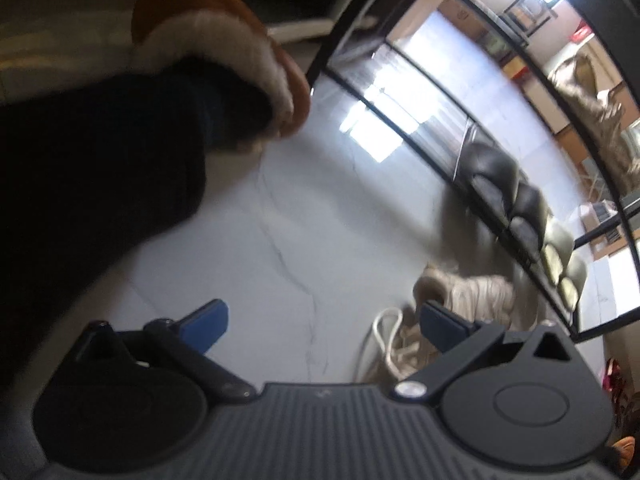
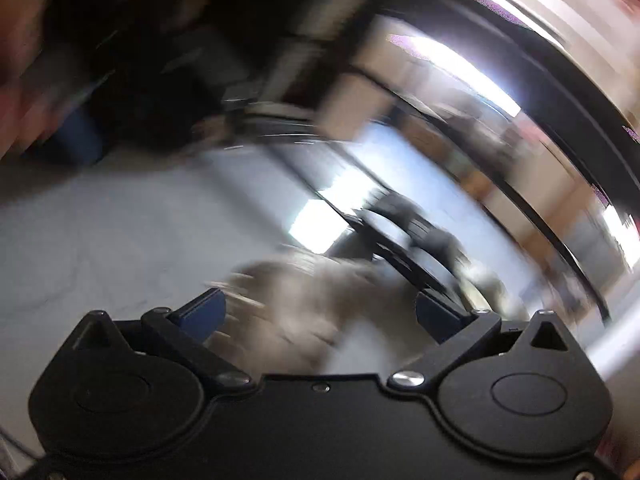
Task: Organize scattered shoes
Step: 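Open the left gripper off the sneaker while the right gripper grasps it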
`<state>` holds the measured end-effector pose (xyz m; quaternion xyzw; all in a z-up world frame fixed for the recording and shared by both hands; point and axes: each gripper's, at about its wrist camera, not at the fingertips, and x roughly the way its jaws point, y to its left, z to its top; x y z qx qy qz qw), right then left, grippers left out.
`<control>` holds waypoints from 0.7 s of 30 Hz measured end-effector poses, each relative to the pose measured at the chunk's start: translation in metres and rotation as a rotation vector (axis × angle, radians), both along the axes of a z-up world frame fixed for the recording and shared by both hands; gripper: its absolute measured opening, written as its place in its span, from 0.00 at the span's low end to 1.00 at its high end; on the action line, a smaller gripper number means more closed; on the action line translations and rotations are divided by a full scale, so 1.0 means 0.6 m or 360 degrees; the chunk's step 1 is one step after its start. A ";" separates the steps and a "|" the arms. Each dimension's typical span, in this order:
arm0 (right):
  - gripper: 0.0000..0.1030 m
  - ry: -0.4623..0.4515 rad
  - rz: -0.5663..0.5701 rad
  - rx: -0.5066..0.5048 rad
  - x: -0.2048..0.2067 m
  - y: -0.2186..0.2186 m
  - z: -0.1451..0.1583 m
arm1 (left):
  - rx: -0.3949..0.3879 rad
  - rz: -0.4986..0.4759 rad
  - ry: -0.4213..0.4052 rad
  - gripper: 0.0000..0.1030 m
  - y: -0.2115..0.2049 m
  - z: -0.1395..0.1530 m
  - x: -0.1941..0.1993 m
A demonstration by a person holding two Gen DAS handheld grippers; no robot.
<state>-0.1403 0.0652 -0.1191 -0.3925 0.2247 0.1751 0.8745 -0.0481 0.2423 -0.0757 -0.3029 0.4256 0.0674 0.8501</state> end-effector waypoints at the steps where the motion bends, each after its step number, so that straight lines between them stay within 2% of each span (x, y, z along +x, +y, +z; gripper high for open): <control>1: 1.00 0.0037 0.0025 -0.0076 0.011 0.014 -0.012 | -0.0014 0.0075 -0.0049 0.99 0.022 0.007 0.000; 4: 1.00 0.0100 -0.0015 -0.0221 0.044 0.035 -0.036 | -0.0075 0.0167 -0.0087 0.99 0.048 0.009 -0.005; 9: 0.97 0.0301 -0.0179 -0.0200 0.100 0.039 -0.045 | -0.0116 0.0143 -0.0073 0.99 0.043 0.000 -0.004; 10: 0.96 0.0327 -0.0208 -0.0210 0.108 0.040 -0.049 | -0.0141 0.0132 -0.0051 0.99 0.040 -0.004 -0.004; 11: 0.89 0.0357 -0.0240 -0.0228 0.119 0.041 -0.055 | -0.0157 0.0128 -0.0038 0.99 0.039 -0.006 -0.003; 12: 0.86 0.0375 -0.0258 -0.0235 0.124 0.040 -0.067 | -0.0182 0.0120 -0.0020 0.99 0.038 -0.011 -0.002; 14: 0.87 0.0363 -0.0282 -0.0266 0.124 0.040 -0.080 | -0.0200 0.0101 0.0010 0.99 0.032 -0.019 -0.003; 17: 0.86 0.0280 -0.0274 -0.0468 0.115 0.045 -0.107 | -0.0194 0.0091 0.0027 0.99 0.029 -0.025 -0.004; 19: 0.83 0.0238 -0.0271 -0.0533 0.115 0.050 -0.117 | -0.0197 0.0083 0.0031 0.99 0.026 -0.027 -0.004; 20: 0.75 0.0226 -0.0277 -0.0535 0.114 0.050 -0.119 | -0.0194 0.0080 0.0032 0.99 0.025 -0.027 -0.004; 21: 0.72 0.0200 -0.0289 -0.0532 0.113 0.049 -0.117 | -0.0192 0.0077 0.0033 0.99 0.024 -0.027 -0.005</control>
